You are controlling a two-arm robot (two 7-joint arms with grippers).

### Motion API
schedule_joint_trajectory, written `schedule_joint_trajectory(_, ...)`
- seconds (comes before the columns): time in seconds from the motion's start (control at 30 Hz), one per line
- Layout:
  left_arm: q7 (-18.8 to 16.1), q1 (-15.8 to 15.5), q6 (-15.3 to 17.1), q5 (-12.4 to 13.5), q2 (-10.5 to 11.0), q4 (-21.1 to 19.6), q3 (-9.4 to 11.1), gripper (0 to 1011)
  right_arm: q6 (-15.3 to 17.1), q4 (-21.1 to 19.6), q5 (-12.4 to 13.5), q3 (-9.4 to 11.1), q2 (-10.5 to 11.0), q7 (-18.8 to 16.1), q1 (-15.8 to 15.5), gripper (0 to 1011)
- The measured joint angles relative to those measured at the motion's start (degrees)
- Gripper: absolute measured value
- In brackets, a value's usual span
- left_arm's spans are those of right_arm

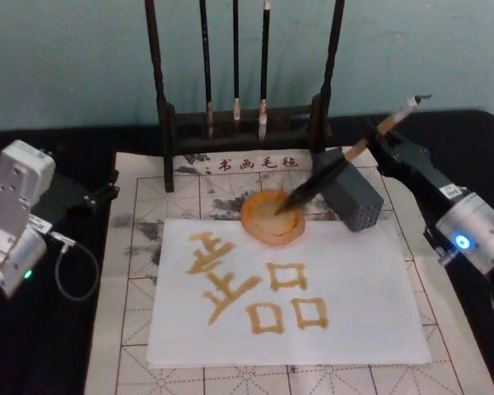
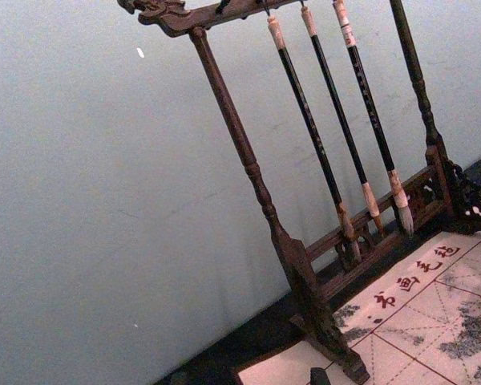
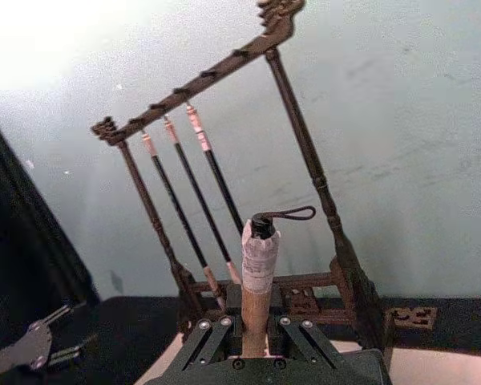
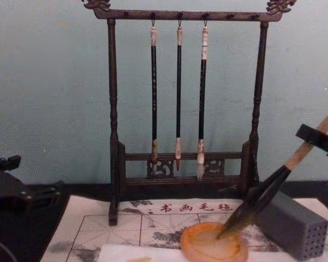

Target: Pick up the brush from the inkstone, write on the paper, then place the brush back to its original position.

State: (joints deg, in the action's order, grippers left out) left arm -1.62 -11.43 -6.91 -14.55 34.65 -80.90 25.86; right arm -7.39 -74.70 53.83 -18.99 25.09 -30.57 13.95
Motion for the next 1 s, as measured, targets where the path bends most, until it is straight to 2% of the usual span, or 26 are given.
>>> schedule_joint_trajectory(0.2, 0.00, 0.00, 0.00, 0.00, 0.00, 0.00, 0.00, 1001, -2.88, 1.19, -2.27, 0.44, 0.45, -3.13, -0.60, 182)
schedule_joint_trajectory(0.43, 0.00, 0.00, 0.00, 0.00, 0.00, 0.00, 0.00, 1001, -5.06, 1.83, -4.75, 0.95, 0.68, -4.55, -1.13, 182)
schedule_joint_trajectory(0.8, 0.00, 0.00, 0.00, 0.00, 0.00, 0.00, 0.00, 1001, -5.70, 0.81, -5.76, 2.71, 1.09, -5.86, -2.64, 182)
schedule_joint_trajectory(1.0, 0.00, 0.00, 0.00, 0.00, 0.00, 0.00, 0.00, 1001, -5.81, -1.29, -5.99, 4.49, 1.48, -5.99, -4.19, 182)
